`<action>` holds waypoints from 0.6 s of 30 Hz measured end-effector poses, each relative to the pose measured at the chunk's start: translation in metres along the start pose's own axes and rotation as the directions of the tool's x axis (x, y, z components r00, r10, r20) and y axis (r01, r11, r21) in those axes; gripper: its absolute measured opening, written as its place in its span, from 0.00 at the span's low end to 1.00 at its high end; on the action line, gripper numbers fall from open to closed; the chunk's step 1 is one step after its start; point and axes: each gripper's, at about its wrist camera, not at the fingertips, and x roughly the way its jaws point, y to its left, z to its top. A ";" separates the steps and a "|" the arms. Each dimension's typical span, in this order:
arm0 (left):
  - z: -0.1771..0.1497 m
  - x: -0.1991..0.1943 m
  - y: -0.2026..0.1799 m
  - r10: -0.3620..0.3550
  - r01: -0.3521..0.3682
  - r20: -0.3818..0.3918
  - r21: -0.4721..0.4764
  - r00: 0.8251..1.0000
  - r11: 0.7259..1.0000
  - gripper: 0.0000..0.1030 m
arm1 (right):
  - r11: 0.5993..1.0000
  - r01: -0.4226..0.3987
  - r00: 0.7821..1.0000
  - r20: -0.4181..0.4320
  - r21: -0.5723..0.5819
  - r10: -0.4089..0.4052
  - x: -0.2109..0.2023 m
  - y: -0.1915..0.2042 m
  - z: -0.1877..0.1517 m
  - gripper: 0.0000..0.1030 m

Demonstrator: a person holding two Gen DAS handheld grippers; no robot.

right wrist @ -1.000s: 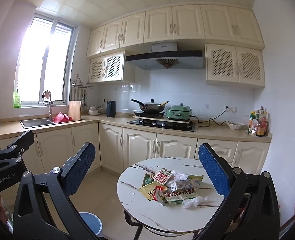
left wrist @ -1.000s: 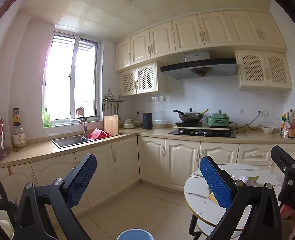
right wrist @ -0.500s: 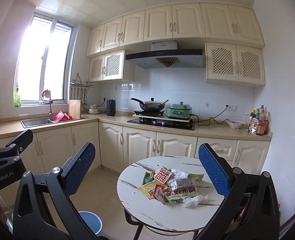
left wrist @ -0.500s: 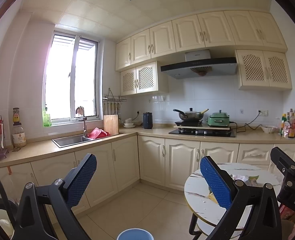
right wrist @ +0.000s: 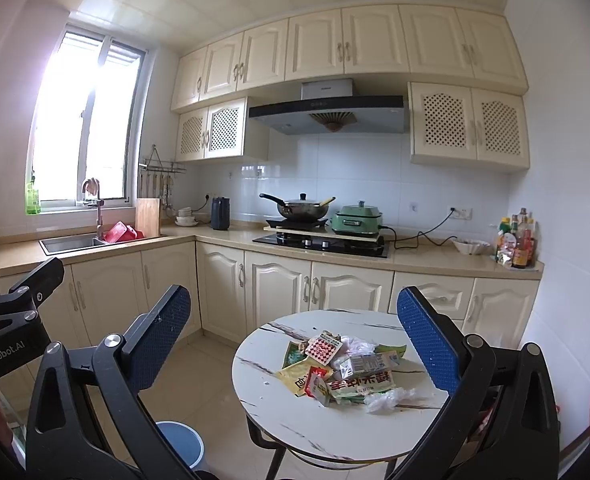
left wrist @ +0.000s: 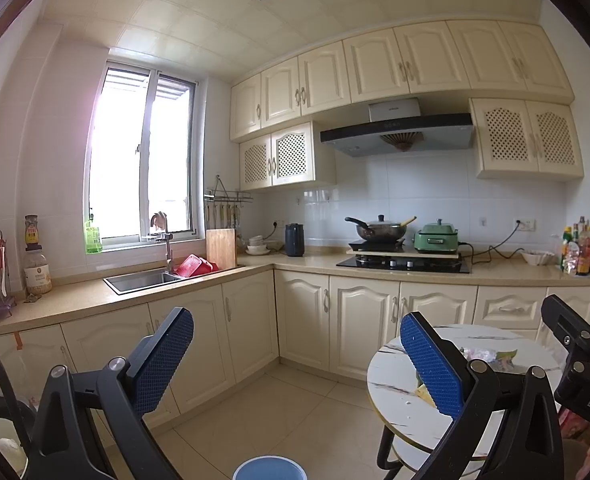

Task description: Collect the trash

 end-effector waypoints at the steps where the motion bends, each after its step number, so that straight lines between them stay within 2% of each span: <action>1: 0.000 0.000 0.000 0.000 0.000 -0.001 0.000 1.000 1.000 0.99 | 1.000 0.001 1.000 0.000 0.001 -0.001 0.000 -0.001 0.000 1.00; 18: 0.002 0.015 -0.006 -0.023 0.024 -0.005 0.015 1.000 1.000 0.99 | 1.000 0.020 1.000 -0.012 0.024 -0.019 0.004 -0.016 -0.002 1.00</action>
